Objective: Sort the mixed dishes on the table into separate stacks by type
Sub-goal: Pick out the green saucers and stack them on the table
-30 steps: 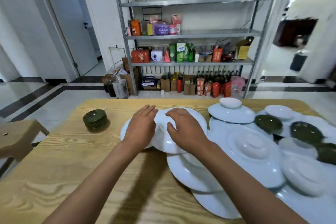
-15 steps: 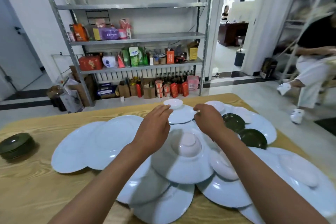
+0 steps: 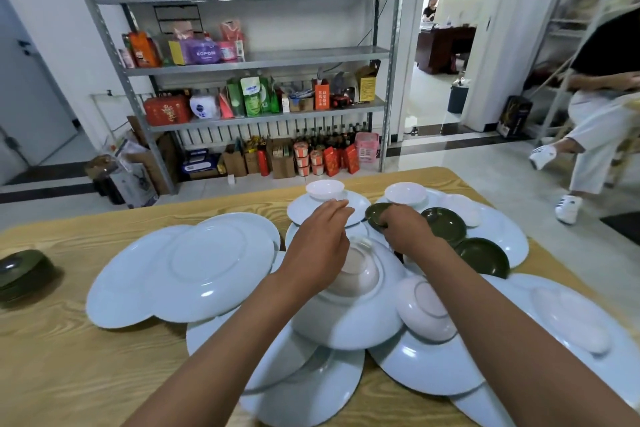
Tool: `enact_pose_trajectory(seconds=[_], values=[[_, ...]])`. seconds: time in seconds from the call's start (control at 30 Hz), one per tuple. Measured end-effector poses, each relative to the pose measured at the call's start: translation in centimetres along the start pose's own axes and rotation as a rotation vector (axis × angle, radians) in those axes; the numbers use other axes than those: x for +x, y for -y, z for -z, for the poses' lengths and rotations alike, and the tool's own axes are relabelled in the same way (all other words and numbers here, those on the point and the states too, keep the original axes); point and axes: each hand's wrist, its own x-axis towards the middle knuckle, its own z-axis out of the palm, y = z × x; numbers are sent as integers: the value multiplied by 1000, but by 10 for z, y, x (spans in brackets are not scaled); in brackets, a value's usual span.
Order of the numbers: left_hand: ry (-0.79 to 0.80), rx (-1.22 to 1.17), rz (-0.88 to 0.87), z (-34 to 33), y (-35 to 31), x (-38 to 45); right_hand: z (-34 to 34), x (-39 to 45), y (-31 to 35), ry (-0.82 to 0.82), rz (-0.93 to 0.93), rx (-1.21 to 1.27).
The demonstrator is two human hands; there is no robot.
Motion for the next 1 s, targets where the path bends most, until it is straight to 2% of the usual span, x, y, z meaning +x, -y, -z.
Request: enact_pose_trajectory(seconds=[0.2, 0.33, 0.6, 0.77, 1.0], values=[[-20, 5, 22, 7, 15, -5, 19, -9, 14, -200, 49, 98], [-96, 9, 72, 16, 31, -12, 39, -27, 53, -262, 221, 301], [-255, 0, 204, 50, 83, -46, 42, -47, 151, -282, 533, 396], [-340, 15, 205, 90, 121, -83, 30, -52, 214, -246, 642, 385], [-415, 149, 334, 137, 182, -143, -2, -67, 301, -176, 711, 434]])
